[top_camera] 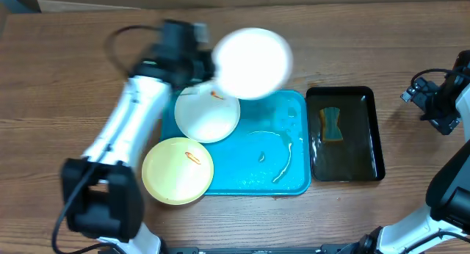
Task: Clean dirty plates on tray and stack at the side
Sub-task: 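Lift the white plate with the left gripper and carry it left, then set the white plate on the table left of the teal tray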
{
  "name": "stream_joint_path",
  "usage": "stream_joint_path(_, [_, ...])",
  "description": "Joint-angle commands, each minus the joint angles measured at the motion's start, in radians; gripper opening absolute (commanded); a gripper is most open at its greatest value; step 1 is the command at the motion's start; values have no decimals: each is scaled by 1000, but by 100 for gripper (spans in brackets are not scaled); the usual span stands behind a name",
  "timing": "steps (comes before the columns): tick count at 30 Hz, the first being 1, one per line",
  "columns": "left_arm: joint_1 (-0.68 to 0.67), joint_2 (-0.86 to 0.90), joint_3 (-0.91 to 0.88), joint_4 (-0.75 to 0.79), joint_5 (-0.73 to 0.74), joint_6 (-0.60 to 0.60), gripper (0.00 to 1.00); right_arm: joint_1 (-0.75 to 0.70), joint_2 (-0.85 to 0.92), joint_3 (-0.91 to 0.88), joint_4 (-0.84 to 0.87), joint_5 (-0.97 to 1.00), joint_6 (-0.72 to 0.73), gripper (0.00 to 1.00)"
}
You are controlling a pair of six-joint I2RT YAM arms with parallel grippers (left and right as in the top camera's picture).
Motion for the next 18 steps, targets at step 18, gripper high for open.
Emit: stream_joint_path(18, [644,111,-21,-120,-330,37,4,1,-10,-6,5,9,4,100])
